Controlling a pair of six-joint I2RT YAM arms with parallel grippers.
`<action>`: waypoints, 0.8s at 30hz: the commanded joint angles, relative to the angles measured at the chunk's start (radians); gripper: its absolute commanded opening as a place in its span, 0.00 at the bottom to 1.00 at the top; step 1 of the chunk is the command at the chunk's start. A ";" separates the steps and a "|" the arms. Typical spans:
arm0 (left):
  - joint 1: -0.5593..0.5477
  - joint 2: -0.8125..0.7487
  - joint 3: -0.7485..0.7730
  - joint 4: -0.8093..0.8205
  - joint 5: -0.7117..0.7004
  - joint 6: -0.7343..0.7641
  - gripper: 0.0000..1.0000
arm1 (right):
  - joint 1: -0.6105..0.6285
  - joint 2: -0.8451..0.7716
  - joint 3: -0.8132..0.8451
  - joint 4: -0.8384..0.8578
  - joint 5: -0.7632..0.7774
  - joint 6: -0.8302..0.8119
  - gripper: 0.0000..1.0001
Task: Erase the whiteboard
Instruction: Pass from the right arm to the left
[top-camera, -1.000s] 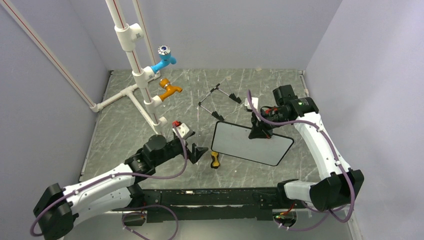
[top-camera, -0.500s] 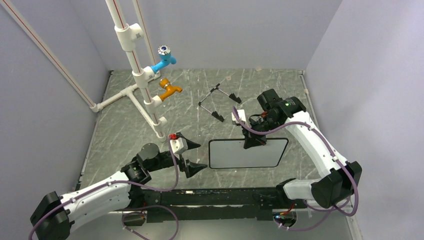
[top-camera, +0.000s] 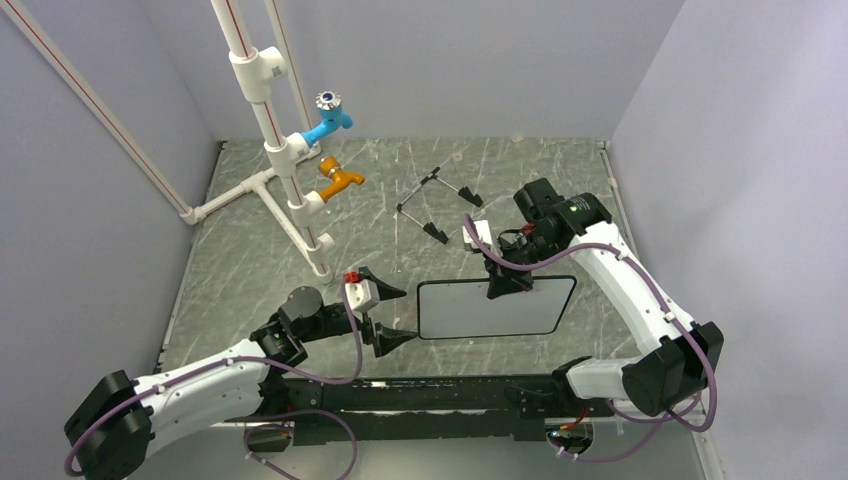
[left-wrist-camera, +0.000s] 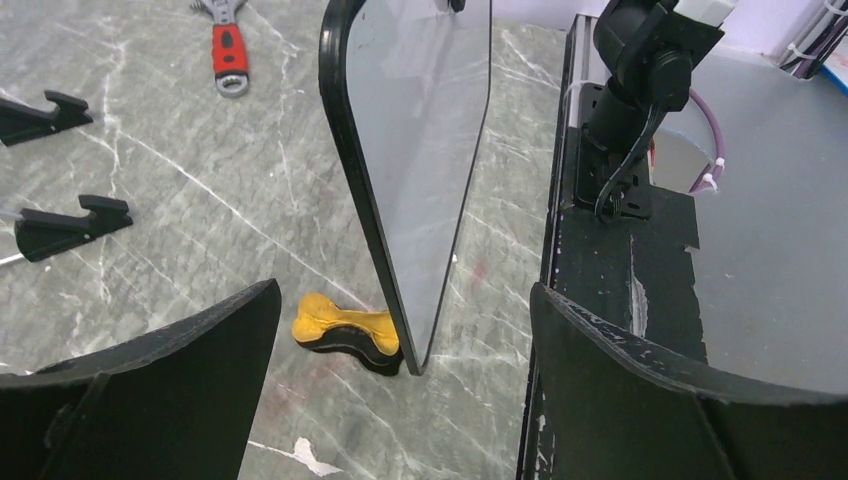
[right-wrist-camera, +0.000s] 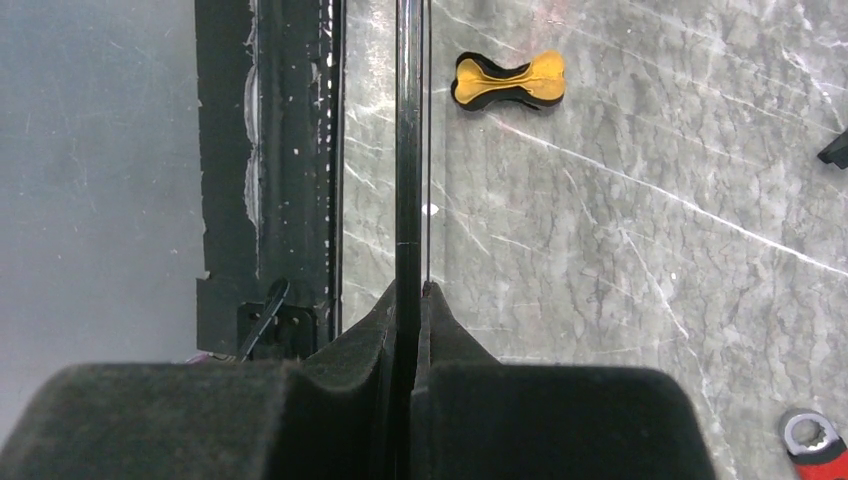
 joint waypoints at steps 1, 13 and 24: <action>0.004 -0.018 -0.009 0.102 0.039 0.028 0.96 | 0.008 0.006 0.041 -0.007 -0.075 -0.029 0.00; 0.002 0.208 0.120 0.171 0.054 0.017 0.79 | 0.008 0.018 0.053 -0.010 -0.107 -0.029 0.00; 0.002 0.370 0.158 0.294 0.115 -0.084 0.00 | 0.004 0.016 0.060 0.031 -0.097 0.037 0.06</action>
